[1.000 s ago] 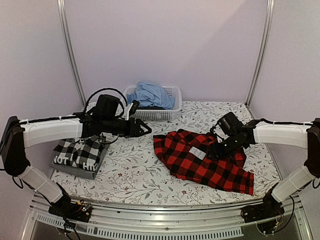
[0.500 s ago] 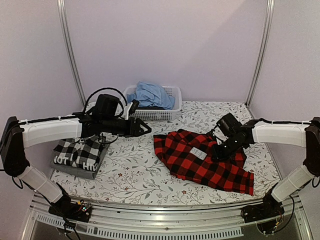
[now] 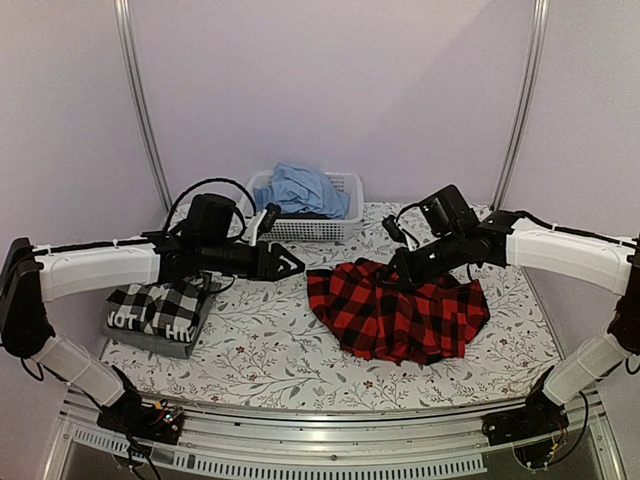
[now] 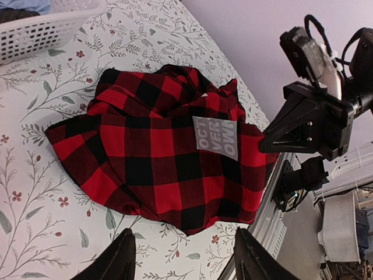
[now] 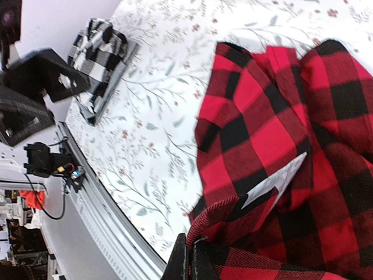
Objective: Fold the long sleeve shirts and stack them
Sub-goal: Flatten out the crumpled shirt at the center of the board.
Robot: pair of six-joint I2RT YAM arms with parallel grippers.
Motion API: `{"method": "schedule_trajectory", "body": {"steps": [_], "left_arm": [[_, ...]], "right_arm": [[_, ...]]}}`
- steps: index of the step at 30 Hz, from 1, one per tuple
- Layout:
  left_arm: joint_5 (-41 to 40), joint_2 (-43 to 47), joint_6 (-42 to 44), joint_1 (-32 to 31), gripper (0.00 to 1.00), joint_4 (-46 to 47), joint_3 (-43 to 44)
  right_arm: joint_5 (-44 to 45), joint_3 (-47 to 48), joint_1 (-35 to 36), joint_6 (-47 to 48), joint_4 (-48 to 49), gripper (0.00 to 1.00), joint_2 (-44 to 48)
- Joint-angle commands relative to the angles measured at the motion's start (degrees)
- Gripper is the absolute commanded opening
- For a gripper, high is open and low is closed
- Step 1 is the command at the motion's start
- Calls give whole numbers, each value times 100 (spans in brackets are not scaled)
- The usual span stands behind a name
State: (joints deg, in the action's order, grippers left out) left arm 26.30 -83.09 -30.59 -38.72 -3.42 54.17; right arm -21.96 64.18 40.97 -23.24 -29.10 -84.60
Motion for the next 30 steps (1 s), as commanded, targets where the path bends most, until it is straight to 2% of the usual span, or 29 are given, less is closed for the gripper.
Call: {"method": "schedule_trajectory", "body": {"steps": [1,4,8,13,16,19,20,21,26,28,30], "left_arm": [[193,232,194,-208,58,582,-200],[165,204,162,-252,62,712,-232],[75,86,234,-272,68,782,-199],[48,-165,282,-278,69,794,-88],[-20,-318,232,-277,55,744,-26],[-455,-401,86,-277,23,541,5],[-698,-420,10,-278,9,398,24],[-956,-422,-82,-278,0,136,35],[-2257,-99,-639,-176,0,-771,-256],[-2508,97,-854,-36,0,-1016,-466],[-2588,406,-1008,140,0,-1132,-802]], "right_arm": [[-876,693,141,-596,1326,0,-655],[-1005,1342,315,-970,1845,0,-1262],[-1182,2268,483,-1191,2055,0,-2016],[-1266,2628,576,-1350,2214,0,-2494],[-1176,2628,587,-1374,2254,0,-2578],[-959,2590,580,-1297,2148,0,-2559],[-868,2583,579,-1229,2084,3,-2541],[-759,2590,579,-1157,1989,8,-2512],[-71,2347,379,-734,1460,48,-2281],[436,2151,265,-583,1213,59,-2109],[1130,1923,162,-320,824,62,-1879]]}}
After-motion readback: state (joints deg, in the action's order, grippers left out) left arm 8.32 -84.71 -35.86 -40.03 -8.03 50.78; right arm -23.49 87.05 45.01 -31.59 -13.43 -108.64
